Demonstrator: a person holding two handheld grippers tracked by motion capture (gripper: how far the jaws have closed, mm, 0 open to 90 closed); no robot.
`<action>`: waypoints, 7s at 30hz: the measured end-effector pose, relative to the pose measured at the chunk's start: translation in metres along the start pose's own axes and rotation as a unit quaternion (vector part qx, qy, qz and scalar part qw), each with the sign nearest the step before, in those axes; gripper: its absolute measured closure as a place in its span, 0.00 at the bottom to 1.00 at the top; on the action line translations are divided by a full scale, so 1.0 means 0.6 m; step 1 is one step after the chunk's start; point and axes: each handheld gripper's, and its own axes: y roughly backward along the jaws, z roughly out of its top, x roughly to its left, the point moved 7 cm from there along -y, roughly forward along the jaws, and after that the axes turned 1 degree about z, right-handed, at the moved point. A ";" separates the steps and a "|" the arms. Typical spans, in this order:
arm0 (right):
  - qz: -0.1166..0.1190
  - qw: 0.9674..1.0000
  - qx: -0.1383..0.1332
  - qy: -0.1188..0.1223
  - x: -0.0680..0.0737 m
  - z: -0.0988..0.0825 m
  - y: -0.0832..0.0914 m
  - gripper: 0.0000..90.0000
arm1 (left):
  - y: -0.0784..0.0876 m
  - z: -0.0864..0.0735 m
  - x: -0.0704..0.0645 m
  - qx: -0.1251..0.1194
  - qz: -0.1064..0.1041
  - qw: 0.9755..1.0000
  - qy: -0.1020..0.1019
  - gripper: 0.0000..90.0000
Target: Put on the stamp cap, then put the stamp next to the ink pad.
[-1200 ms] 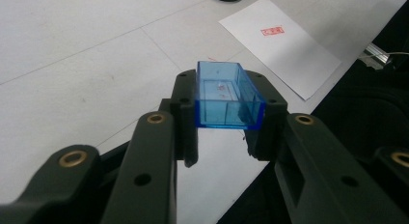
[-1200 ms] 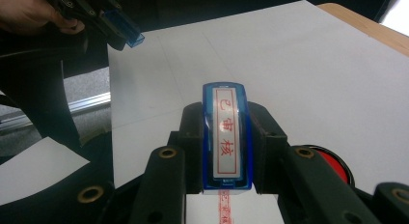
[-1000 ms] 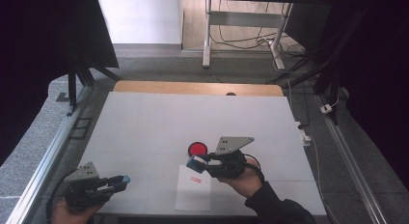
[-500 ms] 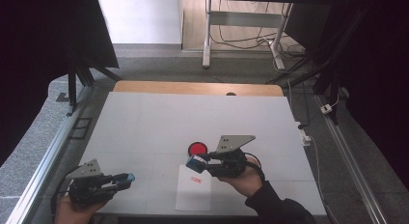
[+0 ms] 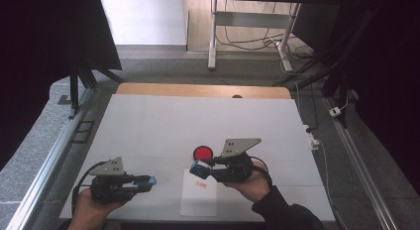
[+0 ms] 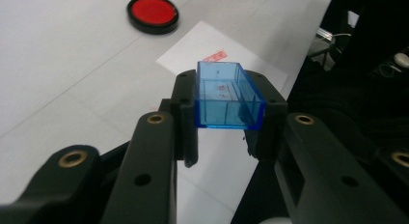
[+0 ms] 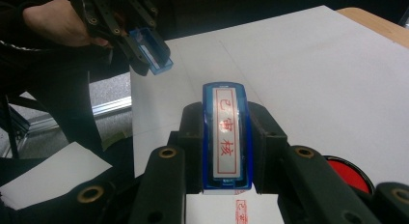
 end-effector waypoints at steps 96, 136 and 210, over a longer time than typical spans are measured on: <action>0.101 0.994 -0.022 0.028 0.037 0.019 0.000 0.78 | -0.133 0.107 -0.052 -0.017 -0.203 0.962 -0.180 0.75; 0.046 0.998 -0.025 0.031 0.021 0.021 0.015 0.78 | -0.067 0.067 -0.011 -0.020 -0.042 0.998 -0.048 0.09; -0.141 0.988 0.042 -0.042 -0.096 -0.059 0.086 0.78 | 0.044 -0.078 0.033 0.024 0.156 0.984 0.082 0.00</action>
